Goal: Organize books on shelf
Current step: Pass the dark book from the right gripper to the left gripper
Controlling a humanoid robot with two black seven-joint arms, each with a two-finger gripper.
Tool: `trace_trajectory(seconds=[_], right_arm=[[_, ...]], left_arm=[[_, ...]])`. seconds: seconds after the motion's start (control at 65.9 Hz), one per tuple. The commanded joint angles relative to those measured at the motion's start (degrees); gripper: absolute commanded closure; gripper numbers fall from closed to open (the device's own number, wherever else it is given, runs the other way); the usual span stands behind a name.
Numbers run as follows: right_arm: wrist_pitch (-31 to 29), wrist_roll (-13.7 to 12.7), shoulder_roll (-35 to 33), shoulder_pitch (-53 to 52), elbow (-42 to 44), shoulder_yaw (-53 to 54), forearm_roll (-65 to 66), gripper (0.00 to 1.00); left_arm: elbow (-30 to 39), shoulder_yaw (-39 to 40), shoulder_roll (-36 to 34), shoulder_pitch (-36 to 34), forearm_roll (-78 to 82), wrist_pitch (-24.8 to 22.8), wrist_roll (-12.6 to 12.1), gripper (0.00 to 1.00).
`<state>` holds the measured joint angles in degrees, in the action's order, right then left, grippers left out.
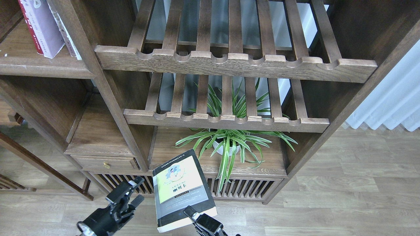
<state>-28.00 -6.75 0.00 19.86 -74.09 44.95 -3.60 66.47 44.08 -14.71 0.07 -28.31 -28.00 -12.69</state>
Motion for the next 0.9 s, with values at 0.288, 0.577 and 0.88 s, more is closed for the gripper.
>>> trace_trajectory(seconds=[0.288,0.577,0.88], right_arm=[[0.0,-0.46,0.0,0.18,-0.09,-0.04,0.17,0.95],[0.0,-0.55,0.0,0.35,-0.09,-0.04,0.17,0.95],[0.0,-1.07,0.0,0.44,0.09,0.57,0.09,0.95]], left_arm=[[-0.55,-1.62,3.37,-1.12,0.1,0.0,0.12,0.3],[-0.64,-1.89,3.28,-1.21,-0.08,0.0,1.0,0.65],[-0.64,-2.41,2.49,-1.39,-0.08,0.0,0.91,0.91]])
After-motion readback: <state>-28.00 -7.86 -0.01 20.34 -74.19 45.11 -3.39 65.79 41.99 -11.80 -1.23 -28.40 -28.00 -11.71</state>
